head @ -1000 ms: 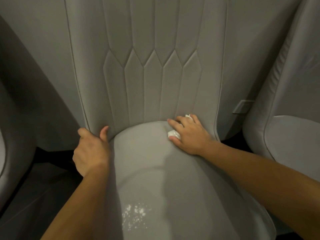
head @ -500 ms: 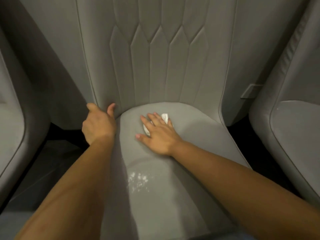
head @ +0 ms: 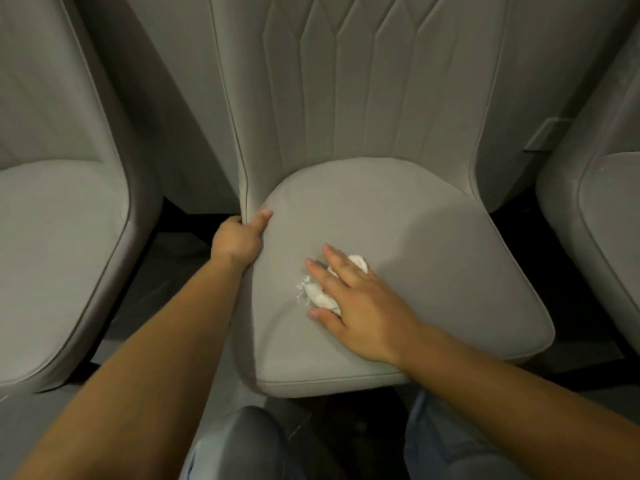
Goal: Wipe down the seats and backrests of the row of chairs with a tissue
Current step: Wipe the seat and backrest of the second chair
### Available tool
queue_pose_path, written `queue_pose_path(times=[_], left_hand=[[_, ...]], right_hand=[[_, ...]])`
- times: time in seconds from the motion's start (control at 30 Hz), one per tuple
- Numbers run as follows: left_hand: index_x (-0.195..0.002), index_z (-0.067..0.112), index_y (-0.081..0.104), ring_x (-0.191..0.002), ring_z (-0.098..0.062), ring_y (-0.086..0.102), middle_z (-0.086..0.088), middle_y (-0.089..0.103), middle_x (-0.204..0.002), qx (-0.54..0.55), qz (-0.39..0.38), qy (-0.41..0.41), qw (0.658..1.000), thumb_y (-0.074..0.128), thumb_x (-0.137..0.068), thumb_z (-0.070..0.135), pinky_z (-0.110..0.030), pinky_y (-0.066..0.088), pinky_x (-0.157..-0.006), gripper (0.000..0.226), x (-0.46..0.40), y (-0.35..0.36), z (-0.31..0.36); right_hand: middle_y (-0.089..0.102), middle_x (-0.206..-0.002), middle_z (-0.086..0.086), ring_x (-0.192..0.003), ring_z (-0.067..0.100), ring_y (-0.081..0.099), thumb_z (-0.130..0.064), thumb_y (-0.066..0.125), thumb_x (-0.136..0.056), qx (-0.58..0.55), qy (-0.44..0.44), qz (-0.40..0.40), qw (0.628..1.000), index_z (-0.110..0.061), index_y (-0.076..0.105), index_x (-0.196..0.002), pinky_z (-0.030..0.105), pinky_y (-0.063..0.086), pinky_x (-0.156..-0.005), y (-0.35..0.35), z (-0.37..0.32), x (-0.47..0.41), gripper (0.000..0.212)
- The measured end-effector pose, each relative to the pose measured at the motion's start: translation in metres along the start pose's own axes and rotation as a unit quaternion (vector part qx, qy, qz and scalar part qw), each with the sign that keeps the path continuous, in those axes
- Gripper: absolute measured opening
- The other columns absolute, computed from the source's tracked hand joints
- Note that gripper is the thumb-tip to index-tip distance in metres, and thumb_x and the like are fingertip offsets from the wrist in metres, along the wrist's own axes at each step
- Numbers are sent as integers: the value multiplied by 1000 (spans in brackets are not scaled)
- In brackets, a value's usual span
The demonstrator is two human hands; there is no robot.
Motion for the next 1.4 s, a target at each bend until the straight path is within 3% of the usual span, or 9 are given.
queue_pose_path(times=[0.17,0.3,0.47,0.7,0.87,1.0,1.23,1.33,1.4], left_hand=[[-134,8,54,-114,-31,56,-11,60,-129,-21,-59,-42,997,48,-85,74,-28,35,-84,83,42,-3,-28],[-103,20,71,-81,-18,72,3,75,-91,167,-100,-144,970,58,-73,79,-32,52,-73,68,91,0,-64],[-116,23,68,-92,-20,71,3,74,-101,214,-123,-130,960,61,-68,80,-42,52,-90,75,109,5,-75],[-127,17,59,-95,-25,71,-5,73,-108,312,-135,-162,926,67,-78,65,-46,53,-90,69,118,15,-79],[-129,18,56,-92,-27,71,-7,73,-107,341,-142,-169,914,67,-80,63,-48,56,-85,68,123,17,-78],[-126,18,59,-88,-22,72,-3,74,-103,338,-121,-168,918,70,-76,64,-38,58,-73,69,126,13,-73],[-114,23,64,-87,-12,69,7,71,-100,239,-47,-142,960,73,-74,63,-34,56,-80,58,162,-1,-78],[-112,23,63,-84,-9,70,7,72,-100,264,-32,-152,952,76,-75,55,-28,56,-73,51,173,-1,-85],[-113,20,62,-86,-14,70,4,72,-101,292,-18,-163,942,79,-75,50,-35,57,-79,51,174,2,-85]], right_hand=[[-8,-167,-4,-153,22,-11,-71,15,-89,56,133,-1,990,-43,7,-155,65,-12,-113,8,21,-58,72],[0,-168,0,-153,25,-7,-70,18,-91,40,191,-3,981,-39,16,-155,66,-9,-113,5,35,-108,72],[14,-166,1,-153,21,7,-59,24,-99,54,154,-10,987,-31,23,-156,57,2,-119,6,19,-108,64],[31,-161,5,-151,22,22,-58,26,-97,49,6,17,999,-24,36,-154,53,18,-121,6,-41,11,67],[11,-167,0,-154,25,4,-69,17,-95,87,39,-20,995,-39,18,-156,56,4,-120,17,-41,18,68],[1,-168,0,-153,27,-3,-69,13,-94,100,89,-11,991,-47,12,-154,59,-4,-118,16,-16,-31,64],[9,-167,2,-153,21,5,-63,29,-97,30,167,45,984,-29,3,-159,57,2,-119,8,21,-103,75],[20,-164,9,-151,24,14,-57,40,-97,-2,191,100,976,-21,20,-156,56,7,-120,1,19,-107,71],[33,-157,11,-148,27,23,-53,44,-98,-13,171,126,977,-19,41,-145,55,15,-119,-2,12,-105,58]])
Point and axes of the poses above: each hand's wrist, its own x-axis away from the middle knuckle, its own y-axis out of the palm, z = x × y, the point moved 7 cm from there along -x, towards the middle knuckle
